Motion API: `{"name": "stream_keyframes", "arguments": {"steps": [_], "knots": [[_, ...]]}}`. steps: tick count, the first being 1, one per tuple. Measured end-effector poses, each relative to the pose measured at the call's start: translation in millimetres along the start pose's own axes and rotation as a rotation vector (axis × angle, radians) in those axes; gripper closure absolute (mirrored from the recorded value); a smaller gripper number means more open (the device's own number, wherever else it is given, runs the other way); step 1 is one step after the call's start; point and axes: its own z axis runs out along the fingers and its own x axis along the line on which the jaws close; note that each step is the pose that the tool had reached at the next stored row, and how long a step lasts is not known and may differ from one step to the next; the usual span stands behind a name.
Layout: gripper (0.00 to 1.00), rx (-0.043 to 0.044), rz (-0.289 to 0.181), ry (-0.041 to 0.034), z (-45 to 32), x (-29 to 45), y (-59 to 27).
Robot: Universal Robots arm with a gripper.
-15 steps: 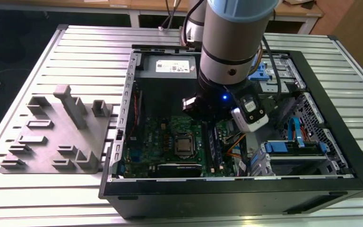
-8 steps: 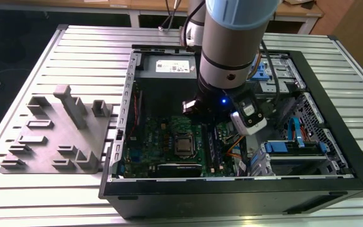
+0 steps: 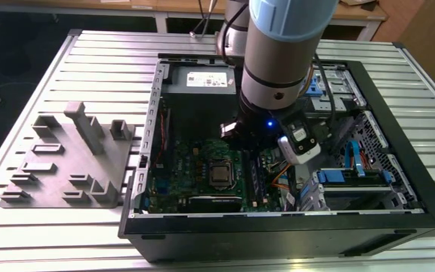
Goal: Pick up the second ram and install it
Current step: 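Insert the second ram into the second slot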
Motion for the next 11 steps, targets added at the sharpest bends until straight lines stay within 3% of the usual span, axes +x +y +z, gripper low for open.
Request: {"name": "stream_keyframes", "arguments": {"steps": [11], "knots": [[0.90,0.0015,0.000,0.0000,12.4,0.5,-0.8]]}}
